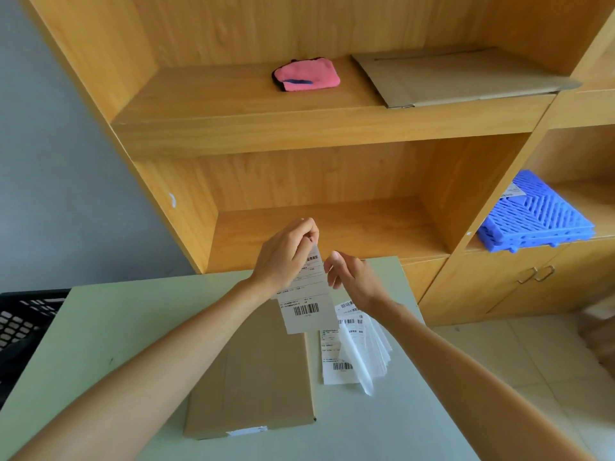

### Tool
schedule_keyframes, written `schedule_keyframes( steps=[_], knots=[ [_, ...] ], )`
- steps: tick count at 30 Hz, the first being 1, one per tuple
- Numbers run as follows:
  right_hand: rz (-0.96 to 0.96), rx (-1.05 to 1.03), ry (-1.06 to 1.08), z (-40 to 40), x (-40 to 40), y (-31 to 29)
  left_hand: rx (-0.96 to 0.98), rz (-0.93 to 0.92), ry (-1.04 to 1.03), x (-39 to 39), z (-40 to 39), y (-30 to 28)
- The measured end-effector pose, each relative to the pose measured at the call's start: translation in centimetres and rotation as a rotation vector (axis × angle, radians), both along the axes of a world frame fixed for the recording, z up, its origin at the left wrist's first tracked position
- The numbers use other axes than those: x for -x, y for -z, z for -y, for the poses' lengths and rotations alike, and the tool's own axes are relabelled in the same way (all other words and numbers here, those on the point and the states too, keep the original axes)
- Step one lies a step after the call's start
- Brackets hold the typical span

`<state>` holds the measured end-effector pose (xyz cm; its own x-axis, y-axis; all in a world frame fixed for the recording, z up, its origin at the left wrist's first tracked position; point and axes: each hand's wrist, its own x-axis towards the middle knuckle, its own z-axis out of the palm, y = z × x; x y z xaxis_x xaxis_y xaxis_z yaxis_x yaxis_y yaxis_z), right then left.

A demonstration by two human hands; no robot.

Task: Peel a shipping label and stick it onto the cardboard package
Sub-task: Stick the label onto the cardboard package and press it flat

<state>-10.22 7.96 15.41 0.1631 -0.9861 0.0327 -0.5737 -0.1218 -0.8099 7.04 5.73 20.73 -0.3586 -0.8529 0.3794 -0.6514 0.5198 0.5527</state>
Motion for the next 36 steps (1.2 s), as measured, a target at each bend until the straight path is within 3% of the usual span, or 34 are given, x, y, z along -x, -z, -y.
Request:
schedule_keyframes(
  steps=[4, 9, 12, 20, 27, 36],
  knots=[
    [0.157, 0.111, 0.005, 0.9, -3.0, -3.2, 0.005, 0.005, 0.009, -2.2, 0.5, -0.6],
    [0.156, 0.168, 0.011, 2.5, -5.9, -4.7, -0.038, -0.090, 0.066, -5.5, 0.8, -1.6],
    [0.141, 0.159, 0.042, 2.8, -7.2, -4.4, -0.103, -0.036, -0.030, -7.6, 0.3, -1.8],
    [0.201, 0.030, 0.117, 1.9, -11.1, -1.2, -0.247, 0.015, -0.332, -12.8, -0.8, 2.8],
    [0.114, -0.135, 0.185, 0.9, -13.5, 3.5, -0.358, 0.088, -0.421, -14.5, -1.8, 8.1],
    [0.003, -0.290, 0.227, 0.7, -15.2, 7.6, -0.443, 0.129, -0.390, -15.1, -1.7, 12.7]
  ],
)
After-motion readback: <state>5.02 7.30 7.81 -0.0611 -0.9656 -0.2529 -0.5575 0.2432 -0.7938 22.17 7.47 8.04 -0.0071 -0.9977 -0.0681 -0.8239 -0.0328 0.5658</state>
